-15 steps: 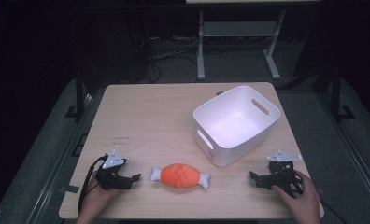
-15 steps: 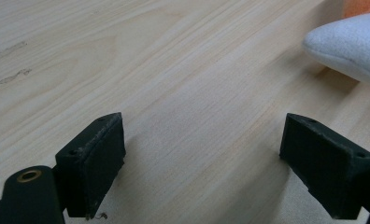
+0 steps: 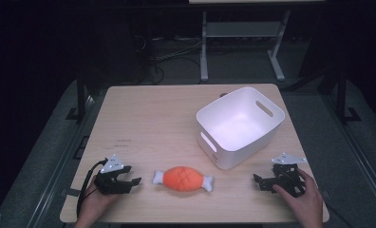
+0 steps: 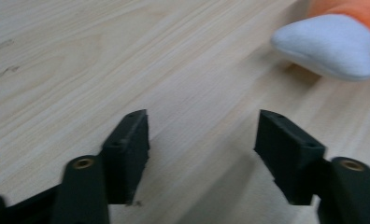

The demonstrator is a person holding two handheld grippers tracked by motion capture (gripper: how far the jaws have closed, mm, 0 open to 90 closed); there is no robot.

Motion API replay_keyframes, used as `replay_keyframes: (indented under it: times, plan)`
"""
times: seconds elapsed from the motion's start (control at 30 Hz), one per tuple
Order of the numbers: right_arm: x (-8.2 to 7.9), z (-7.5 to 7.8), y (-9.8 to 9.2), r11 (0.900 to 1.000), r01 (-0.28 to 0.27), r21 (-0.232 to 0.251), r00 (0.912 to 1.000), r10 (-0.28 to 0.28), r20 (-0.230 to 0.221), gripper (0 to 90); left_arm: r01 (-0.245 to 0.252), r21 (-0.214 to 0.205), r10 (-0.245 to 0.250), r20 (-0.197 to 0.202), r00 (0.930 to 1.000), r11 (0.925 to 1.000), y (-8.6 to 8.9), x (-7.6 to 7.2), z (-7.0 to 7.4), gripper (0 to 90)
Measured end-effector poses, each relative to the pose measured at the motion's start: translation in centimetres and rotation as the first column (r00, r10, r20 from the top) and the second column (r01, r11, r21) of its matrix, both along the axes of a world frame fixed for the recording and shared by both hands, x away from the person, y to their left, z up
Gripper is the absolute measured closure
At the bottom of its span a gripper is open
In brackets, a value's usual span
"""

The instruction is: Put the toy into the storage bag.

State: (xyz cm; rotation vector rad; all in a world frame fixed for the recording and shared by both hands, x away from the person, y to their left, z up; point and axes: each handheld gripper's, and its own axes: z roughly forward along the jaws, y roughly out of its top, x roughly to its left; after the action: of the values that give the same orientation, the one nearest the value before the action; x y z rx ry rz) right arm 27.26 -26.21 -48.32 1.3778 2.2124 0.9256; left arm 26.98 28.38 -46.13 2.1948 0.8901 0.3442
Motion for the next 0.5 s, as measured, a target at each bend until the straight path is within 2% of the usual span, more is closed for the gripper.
replay_keyframes:
  times: [0.17, 0.23, 0.27, 0.33, 0.37, 0.4, 0.5]
  plan:
    - [0.0, 0.0, 0.0, 1.0000, 0.000, 0.000, 1.0000, 0.000, 0.000, 0.2, 0.040, -0.023, -0.040, -0.016, 0.9991, 0.9989, -0.4, -0.7, 1.0, 59.8]
    - [0.0, 0.0, 0.0, 1.0000, 0.000, 0.000, 1.0000, 0.000, 0.000, 0.2, 0.059, -0.020, -0.059, -0.024, 0.9979, 0.9981, -0.6, -0.9, 1.1, 68.2]
    - [0.0, 0.0, 0.0, 1.0000, 0.000, 0.000, 1.0000, 0.000, 0.000, 0.2, 0.069, -0.014, -0.070, -0.034, 0.9970, 0.9975, -0.8, -1.0, 1.3, 68.2]
    - [0.0, 0.0, 0.0, 1.0000, 0.000, 0.000, 1.0000, 0.000, 0.000, 0.2, 0.086, -0.015, -0.087, -0.045, 0.9952, 0.9961, -1.0, -1.2, 1.4, 73.6]
    - [0.0, 0.0, 0.0, 1.0000, 0.000, 0.000, 1.0000, 0.000, 0.000, 0.2, 0.106, -0.031, -0.108, -0.058, 0.9925, 0.9938, -1.3, -1.3, 1.6, 78.9]
    - [0.0, 0.0, 0.0, 1.0000, 0.000, 0.000, 1.0000, 0.000, 0.000, 0.2, 0.106, -0.031, -0.108, -0.058, 0.9925, 0.9938, -1.3, -1.3, 1.6, 80.1]
    - [0.0, 0.0, 0.0, 1.0000, 0.000, 0.000, 1.0000, 0.000, 0.001, 0.2, 0.142, -0.052, -0.145, -0.075, 0.9865, 0.9886, -2.0, -1.5, 1.8, 84.5]
